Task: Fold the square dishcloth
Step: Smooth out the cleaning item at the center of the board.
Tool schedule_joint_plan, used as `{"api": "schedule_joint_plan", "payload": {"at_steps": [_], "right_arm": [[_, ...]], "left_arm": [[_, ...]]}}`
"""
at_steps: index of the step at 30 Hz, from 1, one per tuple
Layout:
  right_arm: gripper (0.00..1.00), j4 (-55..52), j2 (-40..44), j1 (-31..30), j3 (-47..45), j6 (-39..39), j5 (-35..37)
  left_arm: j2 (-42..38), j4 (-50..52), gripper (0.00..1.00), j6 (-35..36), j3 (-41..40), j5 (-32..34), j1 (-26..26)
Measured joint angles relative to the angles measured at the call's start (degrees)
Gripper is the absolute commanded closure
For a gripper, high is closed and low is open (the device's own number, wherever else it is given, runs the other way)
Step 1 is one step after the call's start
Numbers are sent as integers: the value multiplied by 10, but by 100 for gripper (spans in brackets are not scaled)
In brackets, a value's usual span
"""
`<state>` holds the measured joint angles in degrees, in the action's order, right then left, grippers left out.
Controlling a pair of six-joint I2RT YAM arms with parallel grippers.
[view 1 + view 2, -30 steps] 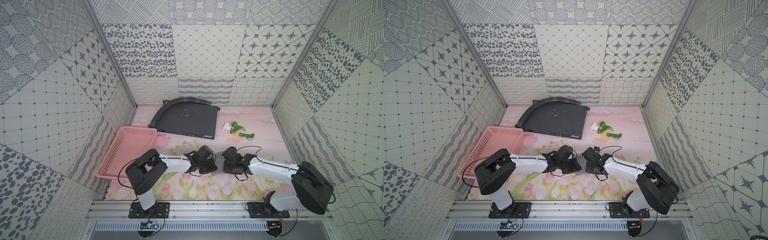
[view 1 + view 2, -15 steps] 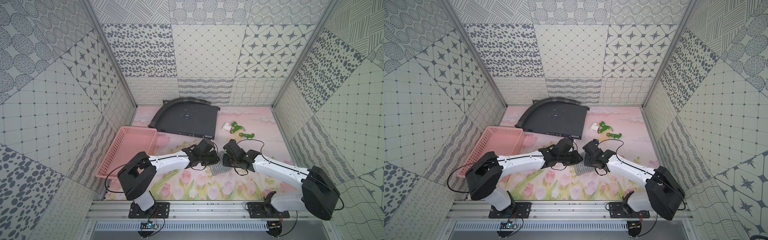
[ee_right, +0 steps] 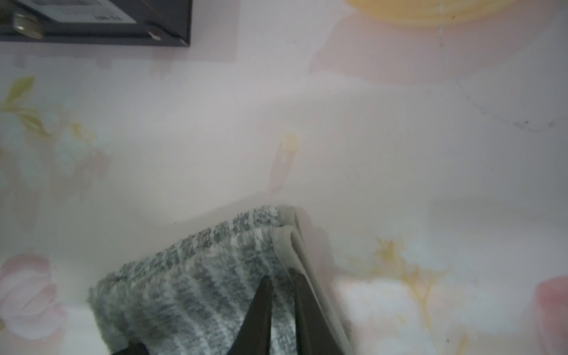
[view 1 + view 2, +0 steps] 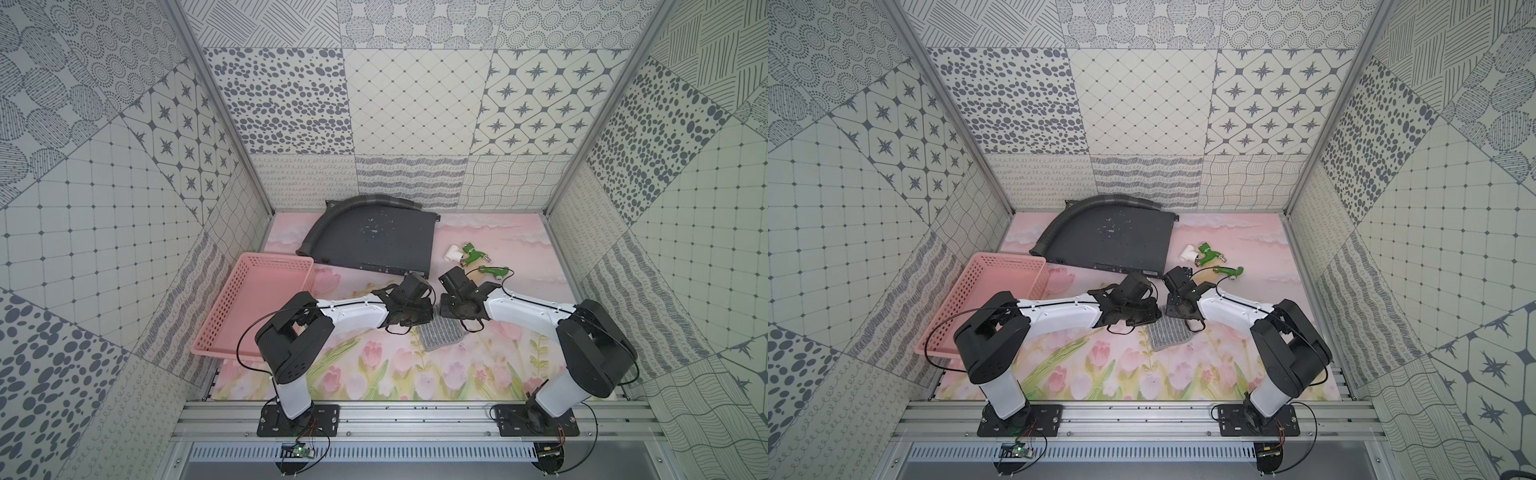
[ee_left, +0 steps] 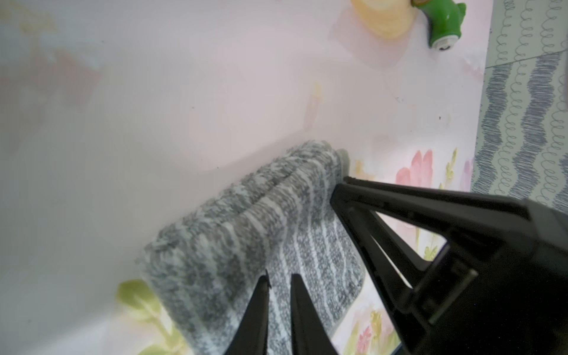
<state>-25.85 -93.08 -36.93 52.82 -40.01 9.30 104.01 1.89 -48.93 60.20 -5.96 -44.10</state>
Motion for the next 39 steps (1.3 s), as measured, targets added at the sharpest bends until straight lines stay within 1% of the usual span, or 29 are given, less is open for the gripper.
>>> {"api": "schedule_joint_plan", "payload": {"at_steps": [8,22,27,30,33,36,39], "right_arm": [[83,25,-26,13,0,2,-12],[82,76,-52,16,8,-7,-45],[78,82,-52,16,8,-9,-52],[75,82,-45,15,6,-11,-52],[71,80,-21,16,0,-11,-52],[68,73,9,16,-2,-8,-48],[65,65,38,16,-2,0,-40]], "left_arm": [[33,0,84,6,7,11,18],[79,-1,81,47,62,17,71],[82,0,76,59,70,24,79],[81,-1,70,63,69,24,80],[71,-1,61,66,62,24,80],[49,0,55,66,51,26,81],[21,1,52,66,39,26,81]]}}
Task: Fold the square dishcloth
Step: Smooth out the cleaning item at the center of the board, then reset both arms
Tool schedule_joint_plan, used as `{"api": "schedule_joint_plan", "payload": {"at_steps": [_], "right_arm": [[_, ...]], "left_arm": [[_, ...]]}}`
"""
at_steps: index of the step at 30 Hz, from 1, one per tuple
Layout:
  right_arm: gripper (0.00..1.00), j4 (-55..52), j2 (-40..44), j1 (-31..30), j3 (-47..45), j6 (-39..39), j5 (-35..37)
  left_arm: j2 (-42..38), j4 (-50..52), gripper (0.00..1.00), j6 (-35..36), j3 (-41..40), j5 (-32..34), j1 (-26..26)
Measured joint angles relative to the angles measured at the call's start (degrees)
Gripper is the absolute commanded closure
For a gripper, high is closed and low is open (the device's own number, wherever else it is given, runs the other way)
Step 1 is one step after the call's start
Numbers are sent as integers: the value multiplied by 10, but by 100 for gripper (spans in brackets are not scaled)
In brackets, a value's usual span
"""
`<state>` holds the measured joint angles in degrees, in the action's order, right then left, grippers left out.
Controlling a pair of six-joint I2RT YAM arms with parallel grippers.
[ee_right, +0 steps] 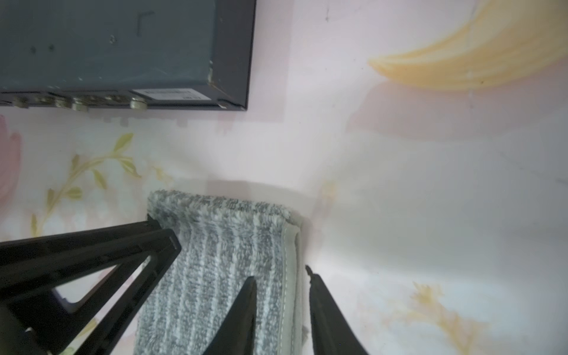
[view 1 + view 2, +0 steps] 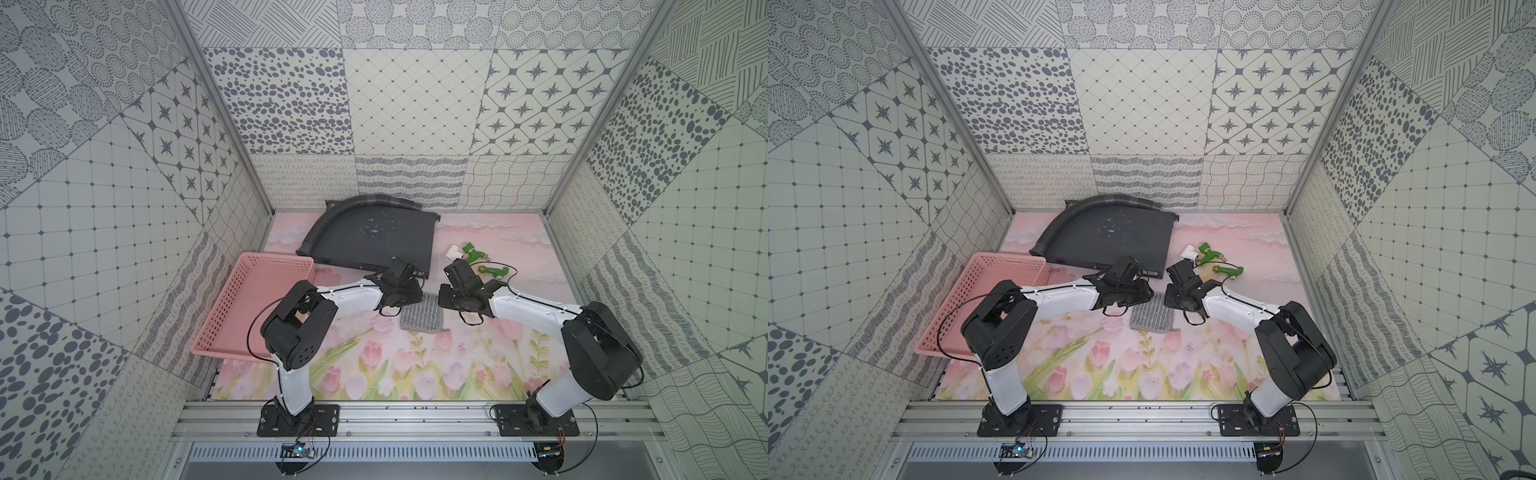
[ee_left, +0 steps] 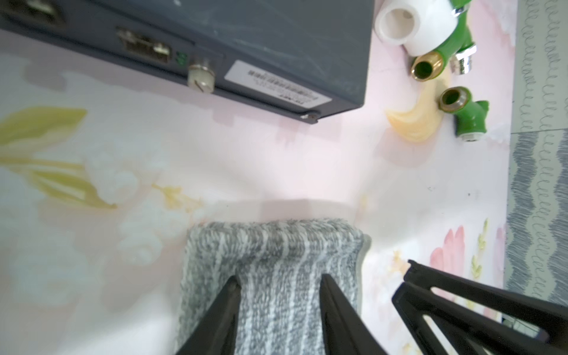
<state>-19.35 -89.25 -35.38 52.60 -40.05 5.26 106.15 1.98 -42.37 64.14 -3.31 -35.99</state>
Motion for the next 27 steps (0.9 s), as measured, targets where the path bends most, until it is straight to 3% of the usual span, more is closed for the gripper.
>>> {"api": "schedule_joint_plan", "payload": {"at_steps": [10,14,17,21,27], "right_arm": [[35,-35,72,8,-2,37,32],[4,-44,110,22,-10,59,51],[3,-49,144,33,-23,68,68],[3,-56,191,50,-37,80,90],[3,-67,242,83,-55,93,134]], "left_arm": [[-118,-1,35,-9,-71,19,0],[-178,-1,25,-15,-116,47,0],[-218,0,18,-14,-142,72,0],[-269,3,2,-7,-175,108,0],[-337,9,1,5,-217,162,1]]}}
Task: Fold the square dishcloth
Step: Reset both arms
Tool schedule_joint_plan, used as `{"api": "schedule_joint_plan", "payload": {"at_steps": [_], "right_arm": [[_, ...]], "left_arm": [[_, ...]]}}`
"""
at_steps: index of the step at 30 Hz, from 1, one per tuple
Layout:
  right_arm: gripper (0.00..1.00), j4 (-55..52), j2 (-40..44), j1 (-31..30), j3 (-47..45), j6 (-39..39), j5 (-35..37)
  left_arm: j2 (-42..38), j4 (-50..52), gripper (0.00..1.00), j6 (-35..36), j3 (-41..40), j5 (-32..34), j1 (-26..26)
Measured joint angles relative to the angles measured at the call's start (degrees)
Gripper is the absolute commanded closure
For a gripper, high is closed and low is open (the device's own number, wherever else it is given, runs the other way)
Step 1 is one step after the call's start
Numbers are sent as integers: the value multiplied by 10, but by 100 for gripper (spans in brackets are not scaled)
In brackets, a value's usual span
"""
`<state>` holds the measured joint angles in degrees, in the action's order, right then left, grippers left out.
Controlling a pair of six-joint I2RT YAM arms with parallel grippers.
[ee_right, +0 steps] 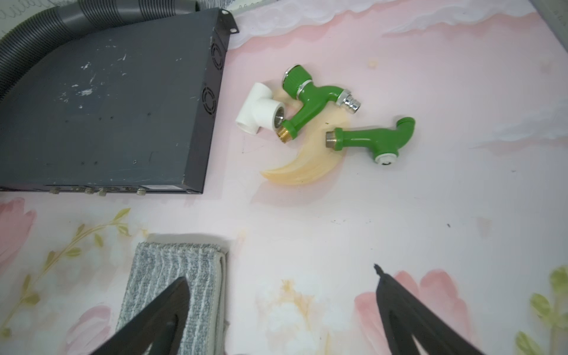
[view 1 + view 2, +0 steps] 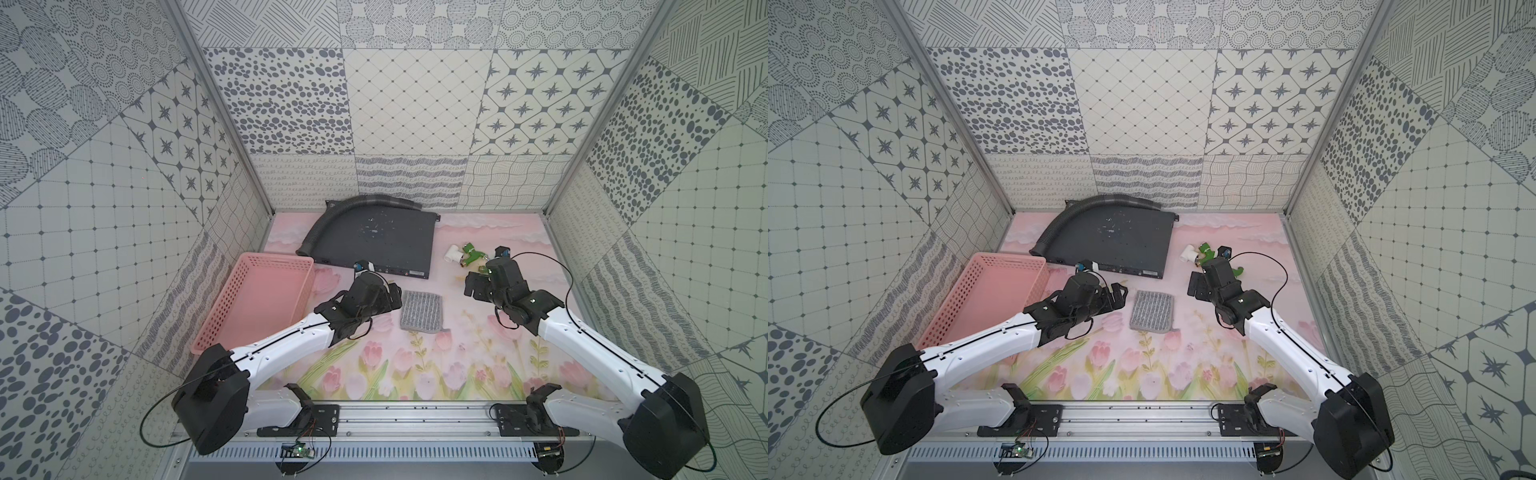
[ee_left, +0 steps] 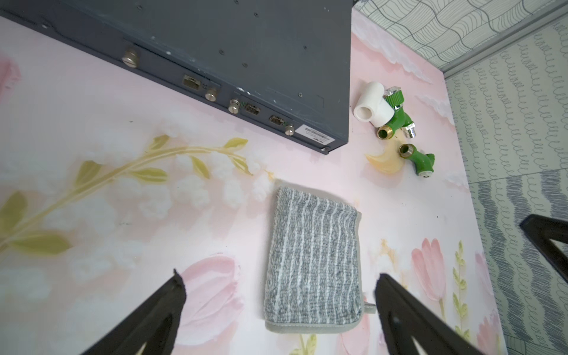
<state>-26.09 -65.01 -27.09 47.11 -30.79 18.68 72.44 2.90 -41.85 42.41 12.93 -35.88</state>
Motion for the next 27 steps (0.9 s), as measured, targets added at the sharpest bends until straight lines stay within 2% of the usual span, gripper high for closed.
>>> {"api": "schedule_joint_plan", "payload": {"at_steps": [11,16,21,27], "right_arm": [[3,13,21,45,-35,61,93],[3,50,21,66,-57,96,104],[3,132,11,95,-87,139,103],[3,305,-9,118,-183,199,97]], "left_arm": [[-72,8,1,50,-61,95,8],[-82,6,1,69,-84,114,33],[-97,-12,1,90,-112,121,72],[-120,-37,1,112,-146,115,129]]}}
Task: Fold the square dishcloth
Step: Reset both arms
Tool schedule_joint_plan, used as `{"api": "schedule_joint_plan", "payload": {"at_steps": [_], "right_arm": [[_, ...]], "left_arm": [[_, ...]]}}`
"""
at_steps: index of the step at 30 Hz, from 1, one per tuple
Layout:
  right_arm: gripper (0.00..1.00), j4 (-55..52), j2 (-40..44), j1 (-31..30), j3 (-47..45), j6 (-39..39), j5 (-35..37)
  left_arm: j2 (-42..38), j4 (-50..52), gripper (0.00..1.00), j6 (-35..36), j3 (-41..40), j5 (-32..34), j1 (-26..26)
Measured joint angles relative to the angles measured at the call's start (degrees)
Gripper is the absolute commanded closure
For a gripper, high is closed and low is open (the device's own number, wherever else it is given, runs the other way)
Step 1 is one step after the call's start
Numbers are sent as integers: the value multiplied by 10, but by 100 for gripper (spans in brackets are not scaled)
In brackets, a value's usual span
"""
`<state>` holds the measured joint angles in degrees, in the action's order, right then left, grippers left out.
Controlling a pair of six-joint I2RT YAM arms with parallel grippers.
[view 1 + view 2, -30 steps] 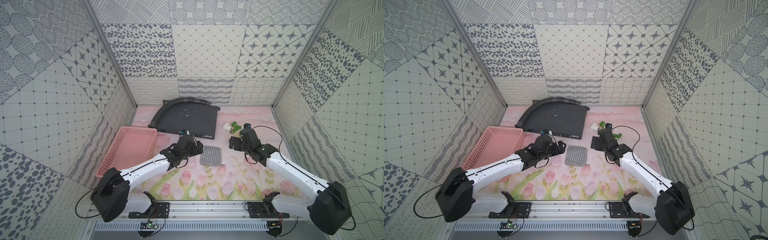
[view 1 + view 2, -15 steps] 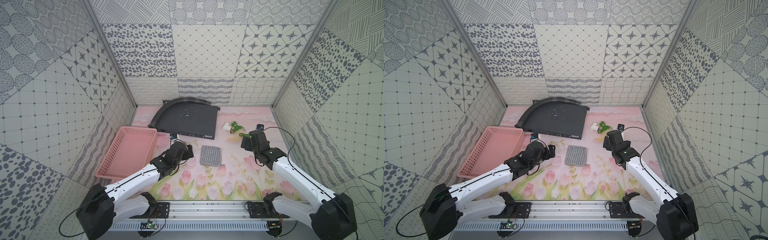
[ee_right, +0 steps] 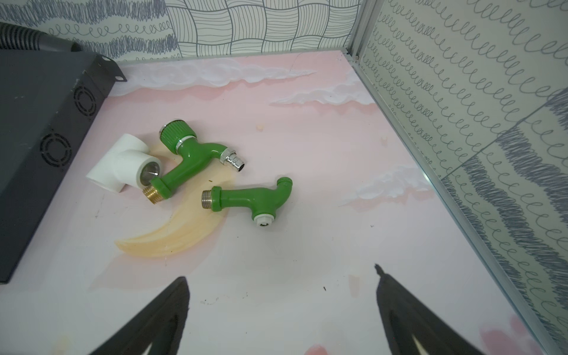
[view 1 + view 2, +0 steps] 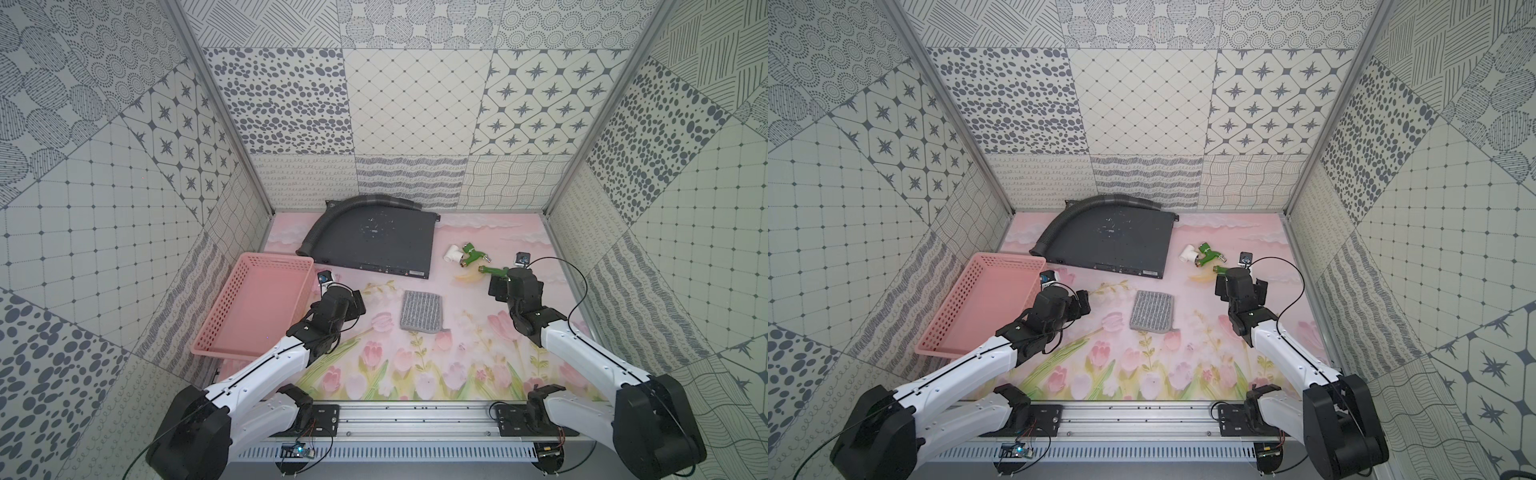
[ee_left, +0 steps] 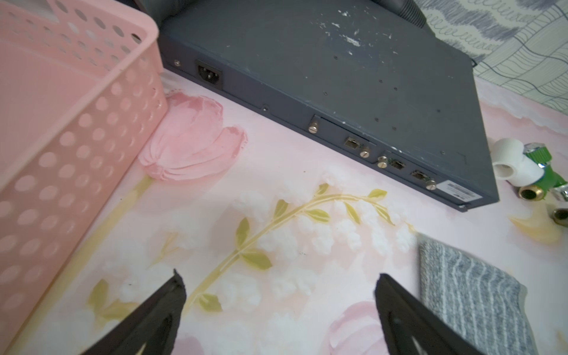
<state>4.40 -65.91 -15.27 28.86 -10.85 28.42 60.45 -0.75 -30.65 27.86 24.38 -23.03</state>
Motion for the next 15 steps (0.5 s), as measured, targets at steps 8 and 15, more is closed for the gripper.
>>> {"api": "schedule_joint_plan", "payload": {"at_steps": [8,15], "right_arm": [[3,149,-48,58,-57,19,-47],[3,277,-93,113,-83,23,-106]], "left_arm": [[-6,-39,1,26,-23,-47,65],[5,-80,1,66,-22,-85,101]]}}
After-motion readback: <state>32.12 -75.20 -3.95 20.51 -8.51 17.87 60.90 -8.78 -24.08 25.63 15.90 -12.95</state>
